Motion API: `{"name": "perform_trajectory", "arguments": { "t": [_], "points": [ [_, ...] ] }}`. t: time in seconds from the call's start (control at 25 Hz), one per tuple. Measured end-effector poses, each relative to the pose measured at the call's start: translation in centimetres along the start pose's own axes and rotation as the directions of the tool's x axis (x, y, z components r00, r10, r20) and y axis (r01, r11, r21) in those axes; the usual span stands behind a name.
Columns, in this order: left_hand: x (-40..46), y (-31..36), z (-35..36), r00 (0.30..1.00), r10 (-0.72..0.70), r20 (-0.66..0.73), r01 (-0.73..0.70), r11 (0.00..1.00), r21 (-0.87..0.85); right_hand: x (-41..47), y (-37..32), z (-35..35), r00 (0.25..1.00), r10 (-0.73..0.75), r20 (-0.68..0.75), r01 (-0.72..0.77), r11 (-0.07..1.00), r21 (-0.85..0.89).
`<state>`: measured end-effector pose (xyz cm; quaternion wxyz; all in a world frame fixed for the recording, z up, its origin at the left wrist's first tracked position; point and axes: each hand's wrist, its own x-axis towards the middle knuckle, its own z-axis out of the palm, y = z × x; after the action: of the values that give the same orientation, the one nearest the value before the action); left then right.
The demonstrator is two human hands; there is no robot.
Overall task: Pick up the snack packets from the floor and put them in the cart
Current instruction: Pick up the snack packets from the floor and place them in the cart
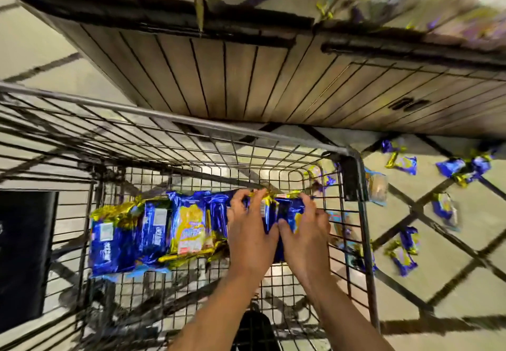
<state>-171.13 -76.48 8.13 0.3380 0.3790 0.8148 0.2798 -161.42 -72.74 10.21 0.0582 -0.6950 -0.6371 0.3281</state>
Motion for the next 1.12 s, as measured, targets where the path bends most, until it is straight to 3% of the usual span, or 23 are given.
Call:
{"name": "perform_trajectory", "arguments": {
  "t": [0.2,0.36,0.52,0.72,0.84,1.0,1.12],
  "points": [
    [0.0,-0.2,1.2,0.997,-0.064,0.032,0.063,0.998,0.023,0.6,0.1,1.1,0.997,0.074,-0.015,-0.073,0.996,0.050],
    [-1.2,0.0,0.5,1.000,-0.014,-0.004,0.014,0.999,-0.039,0.0,-0.6,0.5,0.991,0.122,0.060,-0.128,0.986,0.103],
    [-2.8,1.2,-1.8,0.998,0.019,-0.058,-0.022,0.998,-0.054,-1.5,-2.2,-1.5,0.994,0.107,0.000,-0.106,0.985,0.137],
    [-5.0,6.3,-7.1,0.990,0.143,0.011,-0.143,0.974,0.176,-4.8,-4.8,-8.1,0.994,-0.110,0.021,0.110,0.994,0.004],
    [-7.4,11.0,-10.1,0.953,0.288,0.093,-0.303,0.899,0.317,-7.7,-6.2,-14.0,0.982,-0.184,-0.031,0.179,0.976,-0.121],
    [-10.3,17.4,-12.6,0.861,0.467,0.200,-0.499,0.705,0.504,-12.0,-6.3,-21.3,0.944,-0.284,-0.166,0.225,0.926,-0.304],
    [-13.8,22.6,-12.6,0.814,0.525,0.249,-0.563,0.608,0.561,-15.3,-4.3,-27.1,0.923,-0.281,-0.262,0.186,0.924,-0.333]
  ]
}}
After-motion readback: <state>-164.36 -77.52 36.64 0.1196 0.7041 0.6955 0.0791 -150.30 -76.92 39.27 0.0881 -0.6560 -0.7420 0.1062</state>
